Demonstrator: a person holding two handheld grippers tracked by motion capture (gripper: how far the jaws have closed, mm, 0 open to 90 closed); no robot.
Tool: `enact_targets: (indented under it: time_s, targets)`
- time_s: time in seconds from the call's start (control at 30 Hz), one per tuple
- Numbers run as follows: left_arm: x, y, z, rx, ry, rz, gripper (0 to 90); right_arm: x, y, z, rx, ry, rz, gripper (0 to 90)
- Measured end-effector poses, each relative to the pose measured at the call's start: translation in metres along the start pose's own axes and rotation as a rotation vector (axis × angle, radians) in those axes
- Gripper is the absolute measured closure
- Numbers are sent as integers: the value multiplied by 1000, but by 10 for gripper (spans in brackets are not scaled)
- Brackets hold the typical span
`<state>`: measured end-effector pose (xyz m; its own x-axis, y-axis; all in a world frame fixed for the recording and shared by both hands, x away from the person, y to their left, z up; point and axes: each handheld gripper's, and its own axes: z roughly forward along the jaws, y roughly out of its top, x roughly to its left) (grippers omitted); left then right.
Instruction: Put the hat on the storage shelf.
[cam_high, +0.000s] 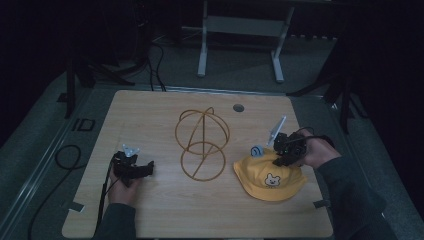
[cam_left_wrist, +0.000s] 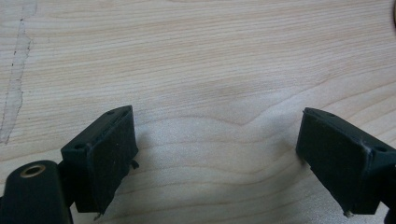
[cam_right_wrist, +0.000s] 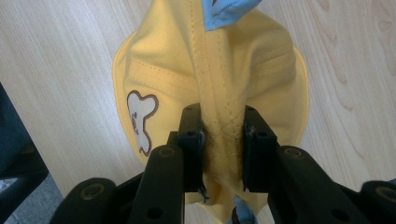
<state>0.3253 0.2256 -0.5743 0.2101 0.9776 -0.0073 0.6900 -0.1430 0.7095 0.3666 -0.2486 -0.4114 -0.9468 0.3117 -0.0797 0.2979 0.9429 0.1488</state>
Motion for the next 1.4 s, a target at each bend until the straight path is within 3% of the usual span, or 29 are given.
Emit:
enact_targets:
  time_s: [0.33, 0.9, 1.4]
  targets:
    - [0, 0, 0, 0, 0, 1, 120, 0, 2, -6, 11, -9, -4, 742]
    - [0, 0, 0, 2, 0, 2, 120, -7, 0, -22, -34, -20, 18, 743]
    - [0, 0, 0, 1, 0, 3, 121, -15, 1, -35, -38, -20, 31, 746]
